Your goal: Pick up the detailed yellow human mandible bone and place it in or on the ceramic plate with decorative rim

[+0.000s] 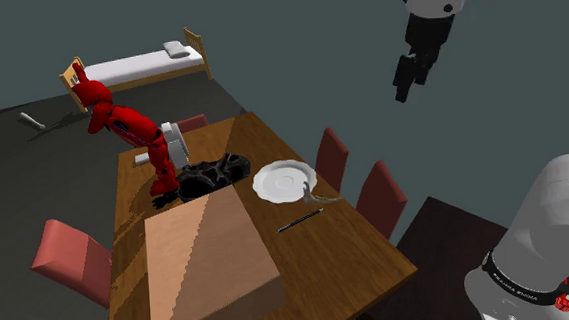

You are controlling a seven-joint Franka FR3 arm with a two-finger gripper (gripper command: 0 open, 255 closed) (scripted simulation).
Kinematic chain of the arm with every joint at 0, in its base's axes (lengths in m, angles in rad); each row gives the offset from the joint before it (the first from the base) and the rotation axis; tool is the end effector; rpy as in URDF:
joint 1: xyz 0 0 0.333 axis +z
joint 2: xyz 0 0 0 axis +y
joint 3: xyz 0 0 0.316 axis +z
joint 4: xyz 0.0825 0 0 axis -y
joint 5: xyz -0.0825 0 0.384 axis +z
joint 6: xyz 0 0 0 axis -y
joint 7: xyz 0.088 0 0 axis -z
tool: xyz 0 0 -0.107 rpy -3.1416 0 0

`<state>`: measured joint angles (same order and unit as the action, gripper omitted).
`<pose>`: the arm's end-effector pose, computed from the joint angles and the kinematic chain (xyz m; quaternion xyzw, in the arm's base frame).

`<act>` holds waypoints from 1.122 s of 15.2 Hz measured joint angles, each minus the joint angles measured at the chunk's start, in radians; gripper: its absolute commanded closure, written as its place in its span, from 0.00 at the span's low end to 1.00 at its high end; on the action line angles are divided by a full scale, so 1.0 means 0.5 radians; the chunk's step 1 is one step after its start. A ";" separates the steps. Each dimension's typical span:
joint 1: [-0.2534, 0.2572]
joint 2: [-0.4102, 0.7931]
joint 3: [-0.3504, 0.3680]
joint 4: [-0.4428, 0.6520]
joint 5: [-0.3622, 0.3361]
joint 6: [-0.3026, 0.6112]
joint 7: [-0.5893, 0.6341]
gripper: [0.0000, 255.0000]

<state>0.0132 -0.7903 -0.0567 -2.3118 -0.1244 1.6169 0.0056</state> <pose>0.3102 -0.0325 0.6170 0.9979 -0.0172 0.0467 0.0426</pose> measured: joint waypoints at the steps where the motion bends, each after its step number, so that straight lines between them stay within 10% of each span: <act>1: 0.000 0.000 0.000 0.000 0.000 0.000 0.000 0.00; 17: 0.371 0.737 -0.524 -0.269 0.220 0.932 -1.034 0.00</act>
<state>0.1989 -0.4217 -0.3189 -2.4464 -0.0143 2.0827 -0.5113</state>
